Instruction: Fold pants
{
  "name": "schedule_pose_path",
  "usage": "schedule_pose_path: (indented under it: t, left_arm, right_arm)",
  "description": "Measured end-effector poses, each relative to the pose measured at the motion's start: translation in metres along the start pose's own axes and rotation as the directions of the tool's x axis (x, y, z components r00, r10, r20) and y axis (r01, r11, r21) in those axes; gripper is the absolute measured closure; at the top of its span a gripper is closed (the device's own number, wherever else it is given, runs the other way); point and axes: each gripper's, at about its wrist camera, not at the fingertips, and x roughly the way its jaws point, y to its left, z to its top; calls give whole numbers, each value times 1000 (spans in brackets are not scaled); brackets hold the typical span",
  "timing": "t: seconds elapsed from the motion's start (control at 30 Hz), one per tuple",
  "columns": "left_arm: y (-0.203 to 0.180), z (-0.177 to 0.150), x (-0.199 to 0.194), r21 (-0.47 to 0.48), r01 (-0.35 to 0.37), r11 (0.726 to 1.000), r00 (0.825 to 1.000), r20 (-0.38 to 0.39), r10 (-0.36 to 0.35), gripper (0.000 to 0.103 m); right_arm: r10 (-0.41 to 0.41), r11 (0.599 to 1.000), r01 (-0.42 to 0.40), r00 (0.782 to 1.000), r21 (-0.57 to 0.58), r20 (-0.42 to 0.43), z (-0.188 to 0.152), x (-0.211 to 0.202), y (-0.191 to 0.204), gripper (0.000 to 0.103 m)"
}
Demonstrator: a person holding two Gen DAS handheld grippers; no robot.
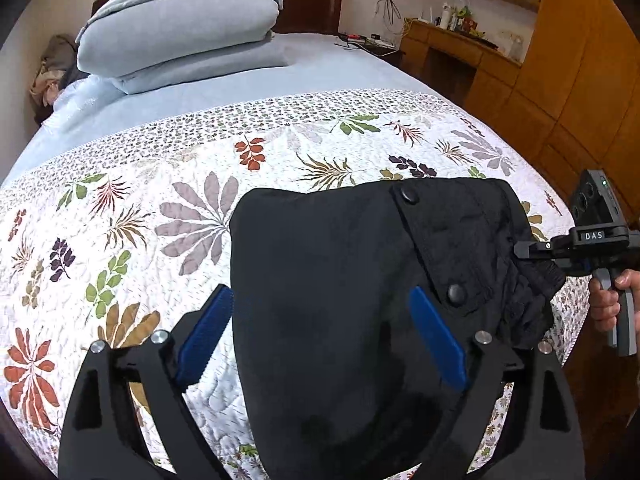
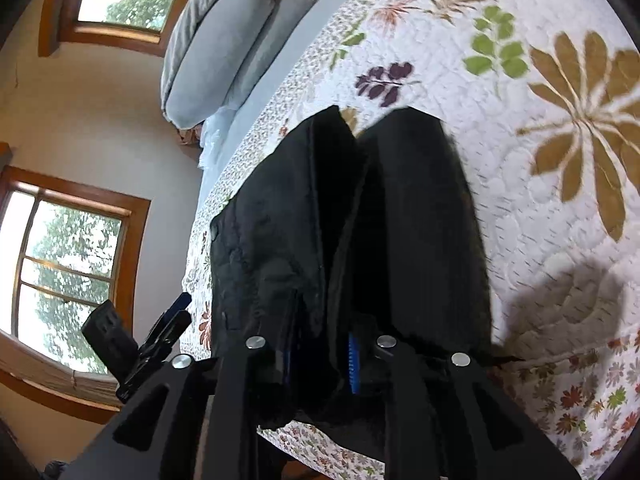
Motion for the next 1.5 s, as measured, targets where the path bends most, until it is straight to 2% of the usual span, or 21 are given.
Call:
schedule_pose_path:
  t: [0.17, 0.27, 0.33, 0.4, 0.43, 0.5, 0.6, 0.67, 0.7, 0.77, 0.8, 0.9, 1.07, 1.2, 1.27, 1.33, 1.37, 1.4, 1.43, 1.47, 1.5]
  left_arm:
    - [-1, 1, -4, 2, -12, 1000, 1000, 6, 12, 12]
    - [-1, 1, -4, 5, -16, 1000, 1000, 6, 16, 11]
    - [1, -1, -2, 2, -21, 1000, 1000, -5, 21, 11]
    - [4, -4, 3, 5, -32, 999, 999, -27, 32, 11]
    - [6, -6, 6, 5, -45, 999, 998, -42, 45, 11]
    - [13, -10, 16, -4, -75, 997, 994, -78, 74, 11]
    - [22, -15, 32, -18, -86, 996, 989, -123, 83, 11]
    - [24, -16, 38, -23, -89, 996, 987, -134, 85, 7]
    - [25, -16, 42, -23, -101, 995, 985, -140, 97, 5]
    - [25, -15, 46, -25, -97, 995, 986, -142, 93, 5]
    - [25, -14, 47, -26, -96, 995, 986, -141, 91, 5]
    - [20, -12, 53, -9, -101, 995, 984, -145, 99, 5]
    - [18, -11, 58, -19, -97, 995, 983, -159, 92, 4]
    - [17, -12, 61, -28, -80, 996, 983, -168, 74, 2]
    - [19, -12, 61, -38, -72, 997, 983, -174, 64, 3]
    - [24, -13, 55, -44, -64, 997, 982, -179, 55, 4]
    - [27, -14, 52, -46, -67, 997, 983, -177, 58, 4]
    - [33, -15, 46, -52, -66, 996, 983, -176, 56, 4]
    - [40, -17, 42, -67, -47, 997, 983, -181, 34, 4]
    - [50, -20, 37, -102, 4, 995, 981, -195, -24, 4]
    - [56, -22, 35, -127, 36, 991, 977, -206, -62, 4]
  right_arm:
    - [-17, 1000, 17, 1000, 1, 6, -7, -4, -6, 73]
    - [-63, 998, 63, 998, -32, 7, -8, -10, 1, 66]
    - [-82, 995, 84, 996, -53, 26, -3, -16, 8, 51]
    - [-102, 993, 104, 994, -57, 43, 7, -20, 14, 30]
    - [-115, 991, 118, 992, -63, 48, 13, -20, 16, 25]
    - [-146, 986, 150, 988, -70, 55, 30, -15, 19, 25]
    - [-145, 988, 146, 989, -54, 25, 50, 0, 17, 25]
    - [-166, 984, 167, 986, -65, 18, 57, 8, 14, 29]
    - [-187, 979, 188, 982, -84, 17, 59, 12, 16, 39]
    - [-175, 978, 175, 985, -113, 13, 57, 13, 18, 60]
    - [-139, 983, 138, 990, -120, -2, 56, 13, 20, 80]
    - [-153, 972, 152, 988, -181, 8, 50, 10, 29, 86]
    - [-120, 973, 125, 992, -192, 39, 45, -2, 32, 92]
    - [-169, 964, 175, 985, -200, 47, 41, -2, 29, 92]
    - [-180, 962, 185, 983, -203, 41, 41, 1, 27, 89]
    - [-170, 965, 172, 985, -196, 29, 39, -4, 27, 75]
    - [-175, 964, 179, 984, -198, 36, 37, -8, 28, 67]
    - [-172, 961, 179, 984, -211, 47, 33, -16, 31, 44]
    - [-172, 959, 180, 984, -220, 54, 31, -20, 32, 36]
    - [-180, 955, 189, 982, -227, 61, 27, -26, 34, 27]
    - [-183, 955, 192, 981, -228, 60, 24, -30, 35, 23]
